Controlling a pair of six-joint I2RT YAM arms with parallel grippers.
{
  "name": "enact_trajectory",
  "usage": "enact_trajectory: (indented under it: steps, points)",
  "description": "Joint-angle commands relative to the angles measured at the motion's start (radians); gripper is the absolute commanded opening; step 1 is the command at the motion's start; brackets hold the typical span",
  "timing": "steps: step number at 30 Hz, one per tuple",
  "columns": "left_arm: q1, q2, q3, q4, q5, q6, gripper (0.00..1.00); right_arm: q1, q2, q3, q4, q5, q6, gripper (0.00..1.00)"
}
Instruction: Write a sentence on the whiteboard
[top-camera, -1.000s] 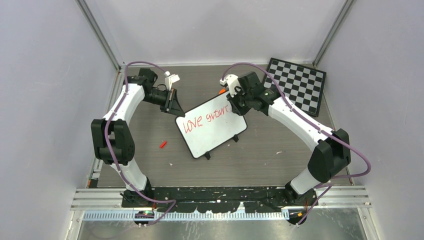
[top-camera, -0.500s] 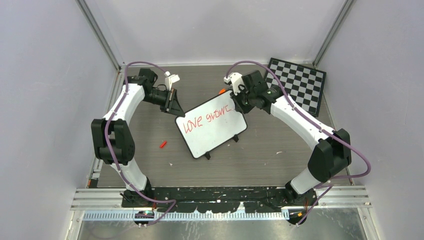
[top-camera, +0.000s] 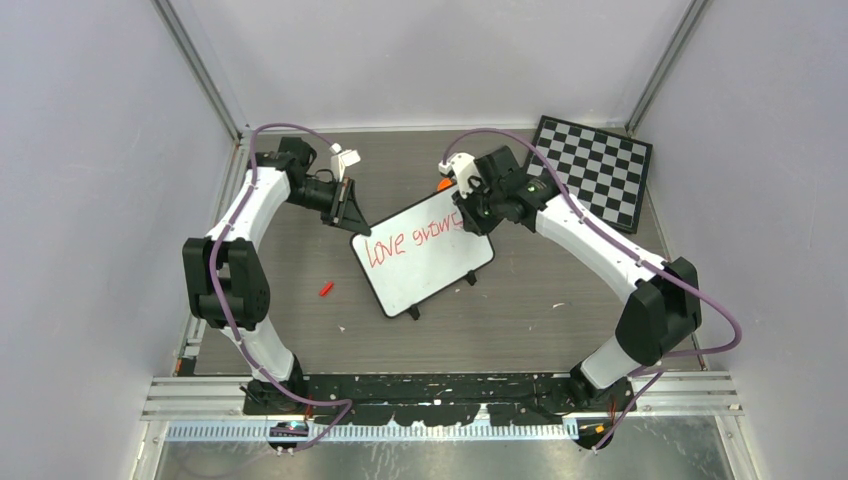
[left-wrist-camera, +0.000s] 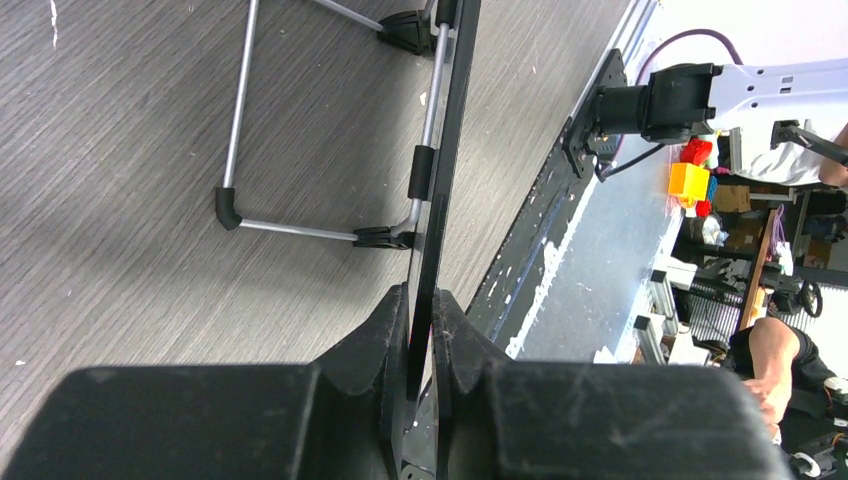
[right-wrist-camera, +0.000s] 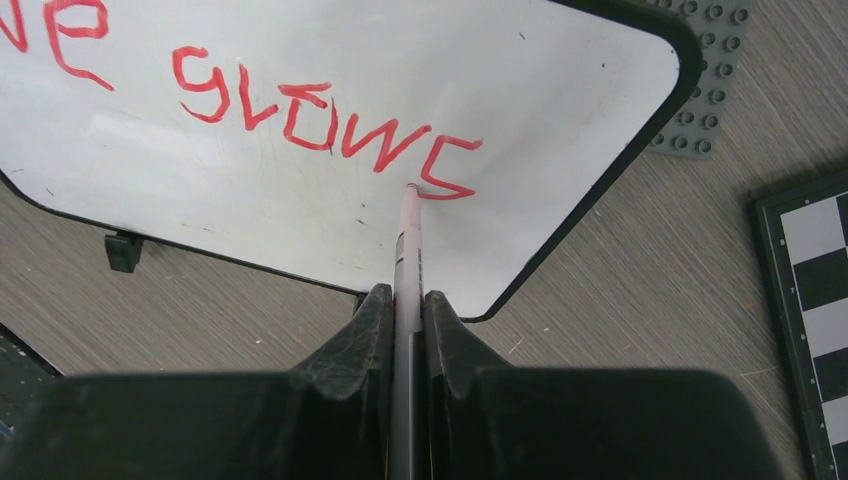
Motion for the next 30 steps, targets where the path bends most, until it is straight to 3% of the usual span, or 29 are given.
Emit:
enact_trajectory:
  steps: [1,4,9,13,23,30]
  points:
    - [-0.010,0.013,0.020,0.048,-0.054,-0.002,0.00,0.012,-0.035,0.061,0.000,-0.057,0.020,0.00]
    - [-0.009,0.011,0.026,0.046,-0.059,-0.003,0.01,0.016,-0.070,0.052,-0.025,-0.090,0.023,0.00]
    - [-0.004,-0.002,0.065,-0.011,-0.061,0.030,0.36,0.033,-0.121,0.036,-0.082,-0.137,0.021,0.00]
    - [0.009,-0.047,0.054,-0.002,-0.067,0.019,0.55,0.062,-0.138,0.010,-0.102,-0.173,0.038,0.00]
    - [0.009,-0.135,-0.065,0.010,-0.095,0.040,0.59,0.203,-0.126,-0.098,0.012,-0.149,0.132,0.00]
    - [0.003,-0.100,-0.083,0.032,-0.091,0.028,0.59,0.217,-0.123,-0.154,0.157,-0.166,0.157,0.00]
